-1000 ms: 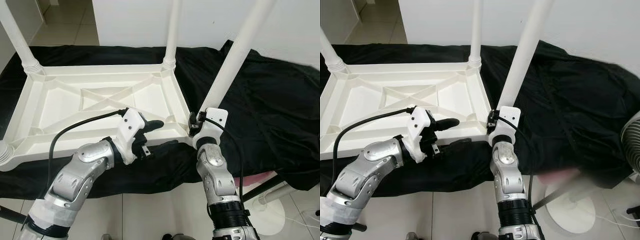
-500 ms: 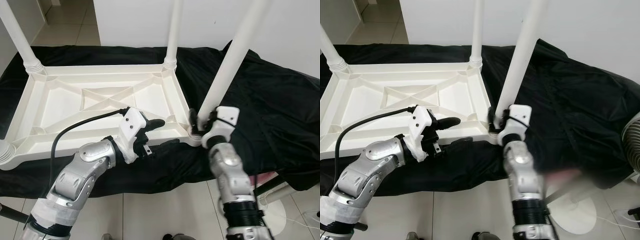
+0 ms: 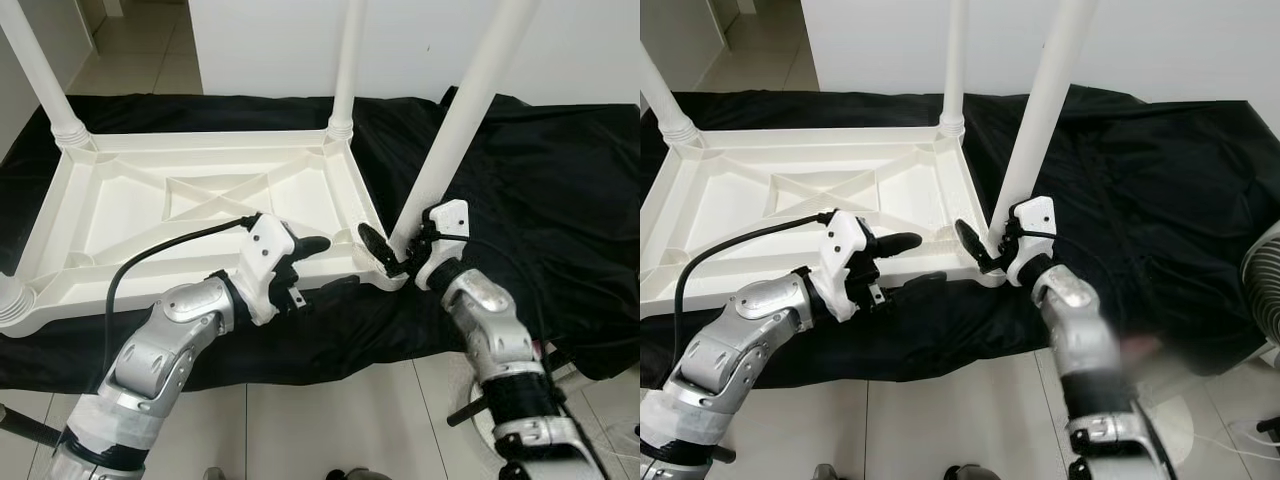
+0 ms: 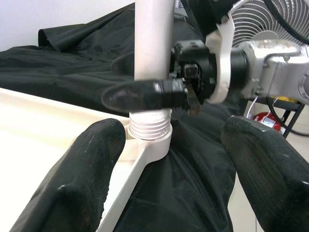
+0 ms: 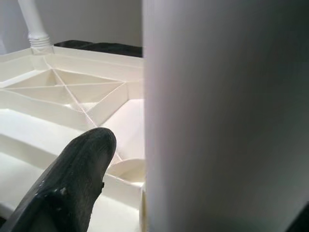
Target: Building children table
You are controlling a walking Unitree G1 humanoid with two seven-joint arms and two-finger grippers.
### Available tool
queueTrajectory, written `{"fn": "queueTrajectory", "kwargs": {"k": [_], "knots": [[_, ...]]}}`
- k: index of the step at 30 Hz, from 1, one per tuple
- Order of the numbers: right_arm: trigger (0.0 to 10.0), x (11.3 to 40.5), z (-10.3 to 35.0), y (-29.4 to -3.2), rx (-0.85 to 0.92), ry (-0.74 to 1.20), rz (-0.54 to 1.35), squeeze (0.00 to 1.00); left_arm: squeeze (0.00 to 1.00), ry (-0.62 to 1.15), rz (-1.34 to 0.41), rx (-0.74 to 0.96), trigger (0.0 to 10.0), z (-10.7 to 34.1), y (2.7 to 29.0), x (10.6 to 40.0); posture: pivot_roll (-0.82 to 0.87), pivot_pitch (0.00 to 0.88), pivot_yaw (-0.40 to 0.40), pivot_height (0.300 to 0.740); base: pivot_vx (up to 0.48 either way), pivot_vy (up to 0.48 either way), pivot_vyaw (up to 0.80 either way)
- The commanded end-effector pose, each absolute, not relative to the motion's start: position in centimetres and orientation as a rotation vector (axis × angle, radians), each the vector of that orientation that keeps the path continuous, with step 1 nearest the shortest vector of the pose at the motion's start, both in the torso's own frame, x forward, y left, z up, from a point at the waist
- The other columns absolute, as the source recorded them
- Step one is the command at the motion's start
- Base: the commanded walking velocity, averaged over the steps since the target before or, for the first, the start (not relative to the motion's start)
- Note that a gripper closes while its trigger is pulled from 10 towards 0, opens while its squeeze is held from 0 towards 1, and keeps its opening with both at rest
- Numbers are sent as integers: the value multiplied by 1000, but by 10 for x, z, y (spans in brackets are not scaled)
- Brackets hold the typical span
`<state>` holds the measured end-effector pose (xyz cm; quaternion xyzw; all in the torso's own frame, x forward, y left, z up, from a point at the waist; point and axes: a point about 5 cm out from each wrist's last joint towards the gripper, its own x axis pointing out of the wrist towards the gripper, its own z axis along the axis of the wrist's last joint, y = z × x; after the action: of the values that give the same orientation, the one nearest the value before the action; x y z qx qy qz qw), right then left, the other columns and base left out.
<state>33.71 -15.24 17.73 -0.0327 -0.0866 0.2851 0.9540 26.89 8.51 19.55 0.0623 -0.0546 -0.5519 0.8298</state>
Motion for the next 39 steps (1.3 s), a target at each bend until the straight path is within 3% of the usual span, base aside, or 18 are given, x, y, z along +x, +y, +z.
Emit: {"fn": "queueTrajectory", "kwargs": {"k": [1, 2, 3, 5, 6, 8, 9, 21, 22, 23, 24, 39], "knots": [[10000, 338, 173, -153, -74, -154, 612, 0, 0, -110, -1160, 146, 10000, 194, 83, 269, -31, 82, -52, 740, 0, 0, 0], [10000, 339, 172, -154, -84, -145, 629, 0, 0, -110, -1154, 150, 10000, 194, 83, 270, -31, 82, -52, 740, 0, 0, 0], [5059, 341, 169, -157, -94, -125, 644, 0, 0, -106, -1146, 155, 10000, 192, 83, 270, -29, 81, -53, 740, 0, 0, 0], [5059, 344, 166, -161, -102, -107, 669, 0, 0, -102, -1138, 159, 10000, 191, 83, 271, -29, 81, -53, 740, 0, 0, 0], [667, 346, 165, -164, -107, -100, 674, 0, 0, -102, -1125, 164, 10000, 190, 82, 271, -24, 81, -55, 740, 0, 0, 0], [667, 347, 164, -165, -110, -97, 676, 0, 0, -102, -1117, 166, 10000, 190, 82, 272, -24, 81, -55, 740, 0, 0, 0], [0, 347, 162, -167, -113, -87, 679, 0, 0, -97, -1097, 183, 10000, 187, 82, 274, -23, 81, -55, 740, 0, 0, 0], [0, 349, 155, -174, -88, -65, 689, 0, 0, -69, -1016, 237, 10000, 175, 84, 283, -28, 85, -47, 740, 0, 0, 0], [2784, 349, 154, -174, -79, -66, 677, 0, 0, -69, -1007, 242, 10000, 175, 85, 284, -29, 85, -45, 740, 0, 0, 0], [2784, 349, 154, -174, -79, -66, 677, 0, 0, -69, -1007, 242, 10000, 175, 85, 284, -29, 85, -45, 740, 0, 0, 0], [10000, 349, 155, -174, -63, -70, 657, 0, 0, -69, -999, 247, 10000, 175, 86, 286, -29, 86, -44, 740, 0, 0, 0], [10000, 346, 151, -160, -7, -57, 459, 0, 0, -71, -992, 269, 10000, 174, 90, 290, -42, 97, -32, 740, 0, 0, 0]]}}
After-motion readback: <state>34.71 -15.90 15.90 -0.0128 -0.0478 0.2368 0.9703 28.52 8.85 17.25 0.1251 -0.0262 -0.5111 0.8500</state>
